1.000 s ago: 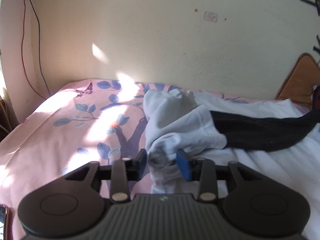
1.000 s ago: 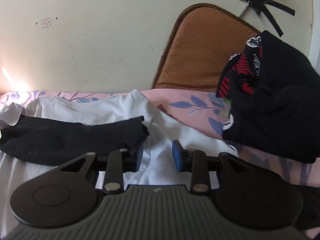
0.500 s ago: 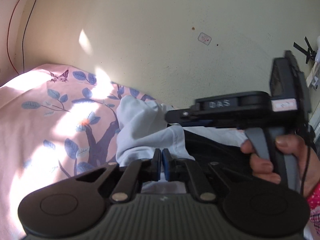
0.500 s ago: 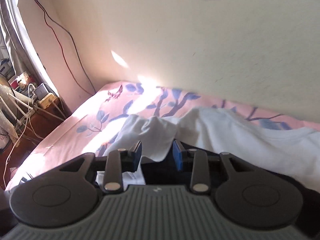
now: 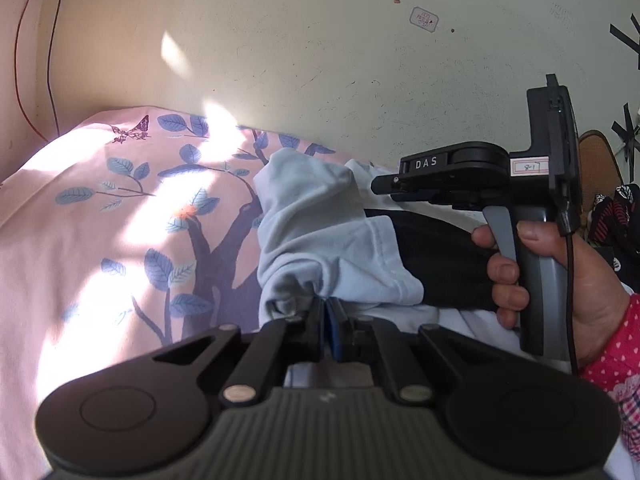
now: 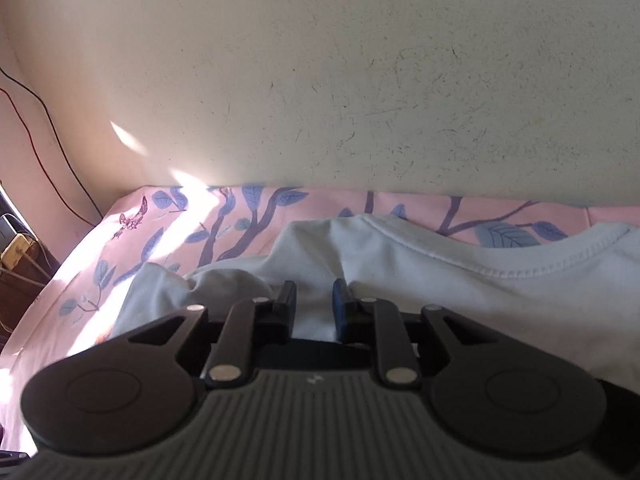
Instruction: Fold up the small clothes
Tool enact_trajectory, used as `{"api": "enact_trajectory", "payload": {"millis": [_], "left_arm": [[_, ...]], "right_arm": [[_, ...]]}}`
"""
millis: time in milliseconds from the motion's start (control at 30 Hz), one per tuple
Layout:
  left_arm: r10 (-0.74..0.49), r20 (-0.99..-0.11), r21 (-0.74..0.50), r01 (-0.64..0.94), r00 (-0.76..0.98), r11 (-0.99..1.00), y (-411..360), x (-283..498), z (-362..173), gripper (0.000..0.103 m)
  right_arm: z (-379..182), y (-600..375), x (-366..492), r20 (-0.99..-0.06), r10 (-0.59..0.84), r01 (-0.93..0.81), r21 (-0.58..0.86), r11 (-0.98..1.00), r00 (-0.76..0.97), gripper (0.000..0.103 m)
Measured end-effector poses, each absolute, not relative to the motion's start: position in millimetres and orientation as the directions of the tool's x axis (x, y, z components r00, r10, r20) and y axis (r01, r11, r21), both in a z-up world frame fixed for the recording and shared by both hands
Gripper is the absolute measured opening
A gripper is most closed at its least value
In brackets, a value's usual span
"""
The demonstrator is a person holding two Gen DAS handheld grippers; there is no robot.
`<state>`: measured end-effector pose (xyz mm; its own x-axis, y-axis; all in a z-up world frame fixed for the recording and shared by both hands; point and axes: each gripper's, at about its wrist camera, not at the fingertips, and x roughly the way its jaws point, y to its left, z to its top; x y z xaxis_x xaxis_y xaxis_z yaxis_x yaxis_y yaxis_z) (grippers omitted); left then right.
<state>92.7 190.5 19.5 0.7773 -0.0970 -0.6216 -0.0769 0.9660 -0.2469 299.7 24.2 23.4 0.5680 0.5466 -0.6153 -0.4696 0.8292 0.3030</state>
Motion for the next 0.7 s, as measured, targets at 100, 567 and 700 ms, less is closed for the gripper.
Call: {"api": "enact_trajectory", "payload": {"millis": [100,567,700], "left_arm": [[-0.111,-0.586,-0.263,-0.058,0.803,0.963,190.8,87.0,26.1,0.005],[-0.119,-0.641,-0.274,-0.081,0.758,0.958,195.3,94.4,17.1,0.005],[-0.140,-0.597,-0.316,-0.071,0.790,0.946,200.6,89.6,23.7,0.006]], "right_arm": [[44.6,31.7,285.1,-0.553,0.639,-0.558,0.337,0.759,0.535,0.033],[9.9,92.4,321.2,-0.639,0.711,-0.561,0.487,0.670,0.294,0.008],[17.7,87.2,310.5,-0.643,0.687,-0.593,0.420,0.687,0.340,0.013]]}}
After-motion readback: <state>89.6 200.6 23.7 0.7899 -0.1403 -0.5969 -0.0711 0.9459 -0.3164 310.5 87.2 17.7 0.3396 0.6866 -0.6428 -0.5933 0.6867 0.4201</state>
